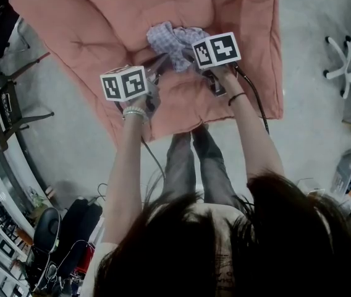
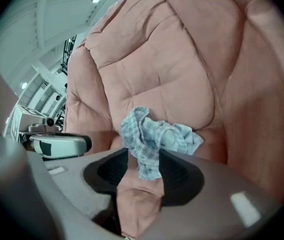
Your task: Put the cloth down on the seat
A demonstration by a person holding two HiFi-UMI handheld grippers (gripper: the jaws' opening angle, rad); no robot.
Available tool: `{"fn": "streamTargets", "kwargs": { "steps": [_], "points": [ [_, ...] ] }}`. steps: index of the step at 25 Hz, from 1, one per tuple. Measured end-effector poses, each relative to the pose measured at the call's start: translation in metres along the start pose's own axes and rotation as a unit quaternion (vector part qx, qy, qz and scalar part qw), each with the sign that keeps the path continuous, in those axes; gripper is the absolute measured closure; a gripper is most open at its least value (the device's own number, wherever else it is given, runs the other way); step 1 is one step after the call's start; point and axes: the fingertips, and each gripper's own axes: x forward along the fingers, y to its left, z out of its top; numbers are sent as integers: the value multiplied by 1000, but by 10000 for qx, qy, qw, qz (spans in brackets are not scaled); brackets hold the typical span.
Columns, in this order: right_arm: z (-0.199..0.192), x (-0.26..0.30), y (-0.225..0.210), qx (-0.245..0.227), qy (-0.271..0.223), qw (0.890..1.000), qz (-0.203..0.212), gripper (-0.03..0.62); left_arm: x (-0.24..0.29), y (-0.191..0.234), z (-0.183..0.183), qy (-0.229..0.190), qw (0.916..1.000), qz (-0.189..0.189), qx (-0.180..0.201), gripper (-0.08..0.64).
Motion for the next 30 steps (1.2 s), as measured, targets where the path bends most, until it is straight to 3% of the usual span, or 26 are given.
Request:
{"fn": "streamTargets", "kwargs": {
  "steps": [6, 15, 24, 30],
  "points": [
    [6, -18, 20, 91, -299, 9987, 411, 411, -9, -15, 4, -138, 9999, -38, -61, 568],
    [18, -72, 61, 64, -1026, 9933, 524, 434, -45, -56, 16, -624, 9980, -71, 19, 568],
    [24, -138, 110, 43, -1730, 9814, 828, 471, -93, -114, 33, -1245, 9918, -252, 148, 568],
    [24, -186, 145, 6, -2108, 9717, 1068, 479, -128, -162, 43, -1450, 9873, -448, 461, 568]
  ]
}}
